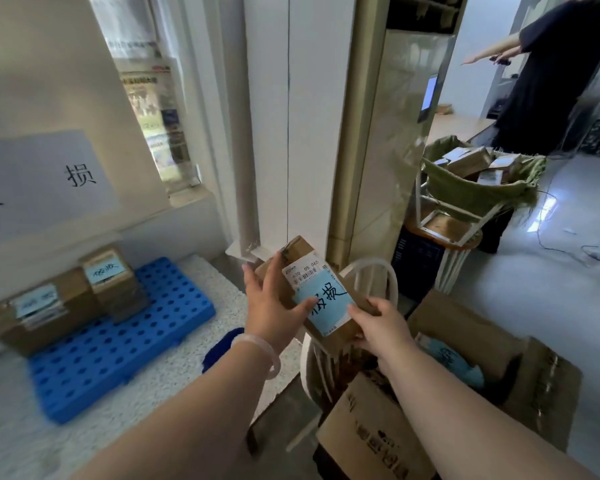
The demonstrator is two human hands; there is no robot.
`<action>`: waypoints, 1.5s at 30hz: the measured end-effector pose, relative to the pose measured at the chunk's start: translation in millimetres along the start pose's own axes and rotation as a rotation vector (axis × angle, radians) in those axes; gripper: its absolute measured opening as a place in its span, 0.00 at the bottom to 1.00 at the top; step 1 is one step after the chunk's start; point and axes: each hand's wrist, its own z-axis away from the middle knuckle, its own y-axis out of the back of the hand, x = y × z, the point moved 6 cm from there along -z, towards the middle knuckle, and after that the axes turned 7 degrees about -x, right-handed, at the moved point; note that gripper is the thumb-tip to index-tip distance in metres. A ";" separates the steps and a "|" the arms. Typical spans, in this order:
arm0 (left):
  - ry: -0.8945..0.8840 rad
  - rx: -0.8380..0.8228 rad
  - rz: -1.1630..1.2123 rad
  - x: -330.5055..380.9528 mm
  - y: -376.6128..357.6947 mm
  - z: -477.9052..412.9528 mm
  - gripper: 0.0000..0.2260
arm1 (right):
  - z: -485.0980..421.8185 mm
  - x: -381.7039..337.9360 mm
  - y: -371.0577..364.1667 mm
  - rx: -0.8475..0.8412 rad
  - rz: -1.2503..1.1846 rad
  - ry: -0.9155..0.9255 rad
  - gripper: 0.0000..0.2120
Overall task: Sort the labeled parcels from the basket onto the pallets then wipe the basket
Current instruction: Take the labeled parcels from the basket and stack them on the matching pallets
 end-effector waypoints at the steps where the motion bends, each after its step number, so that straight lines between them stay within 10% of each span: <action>1: -0.001 -0.005 -0.022 -3.6 5.9 4.5 0.45 | 2.1 0.4 -11.7 -0.013 -0.041 0.001 0.18; 10: 0.001 -0.030 -0.087 -53.8 84.0 18.8 0.48 | 16.3 0.4 -116.4 -0.155 0.265 0.112 0.18; 19: 0.093 -0.047 -0.126 -111.8 171.8 44.7 0.49 | 43.9 2.6 -232.7 -0.422 0.677 0.344 0.39; 45: 0.252 -0.168 -0.228 -216.0 235.0 -28.1 0.54 | -62.2 30.1 -352.0 -0.586 0.850 0.338 0.36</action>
